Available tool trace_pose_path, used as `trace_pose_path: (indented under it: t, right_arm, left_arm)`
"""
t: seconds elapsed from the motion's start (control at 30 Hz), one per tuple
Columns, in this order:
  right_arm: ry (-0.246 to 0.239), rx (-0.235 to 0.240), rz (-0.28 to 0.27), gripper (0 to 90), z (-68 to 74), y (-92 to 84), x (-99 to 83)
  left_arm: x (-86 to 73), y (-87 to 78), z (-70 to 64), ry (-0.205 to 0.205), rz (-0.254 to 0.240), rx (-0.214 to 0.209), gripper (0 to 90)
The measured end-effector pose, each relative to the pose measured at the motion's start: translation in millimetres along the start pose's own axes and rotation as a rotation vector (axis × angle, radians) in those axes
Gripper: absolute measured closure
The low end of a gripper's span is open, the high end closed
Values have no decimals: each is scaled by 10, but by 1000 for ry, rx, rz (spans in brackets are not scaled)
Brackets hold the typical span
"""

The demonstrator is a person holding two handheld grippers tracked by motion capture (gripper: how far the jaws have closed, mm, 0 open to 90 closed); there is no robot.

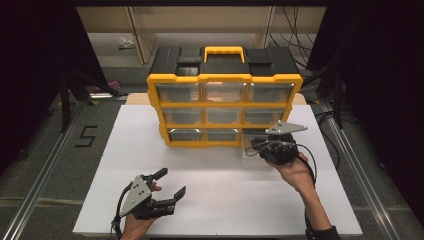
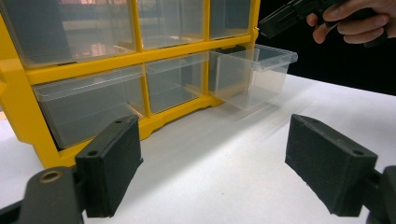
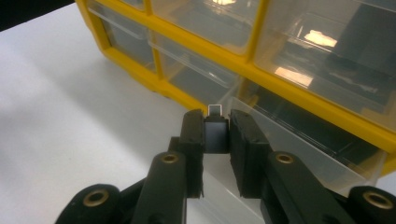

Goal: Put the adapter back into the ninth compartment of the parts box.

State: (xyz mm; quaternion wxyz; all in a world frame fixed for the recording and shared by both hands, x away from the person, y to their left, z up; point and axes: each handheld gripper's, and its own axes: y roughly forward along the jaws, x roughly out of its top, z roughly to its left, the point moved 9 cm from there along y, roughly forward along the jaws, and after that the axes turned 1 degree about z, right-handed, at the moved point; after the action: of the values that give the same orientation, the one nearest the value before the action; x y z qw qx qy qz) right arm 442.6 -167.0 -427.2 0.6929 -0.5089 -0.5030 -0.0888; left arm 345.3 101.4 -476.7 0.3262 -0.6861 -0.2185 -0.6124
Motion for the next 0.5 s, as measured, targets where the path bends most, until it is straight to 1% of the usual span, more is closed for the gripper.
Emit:
trace_pose_path:
  t: [0.1, 0.2, 0.5]
  right_arm:
    - [15, -11, 1, 763, -48, 19, -22]
    - [15, -31, 8, 763, -93, 39, -48]
    - [29, -52, 16, 763, -180, 71, -94]
  left_arm:
    - [0, 0, 0, 0, 0, 0, 179]
    - [0, 0, 0, 0, 0, 0, 179]
    - [-1, 1, -1, 0, 0, -1, 179]
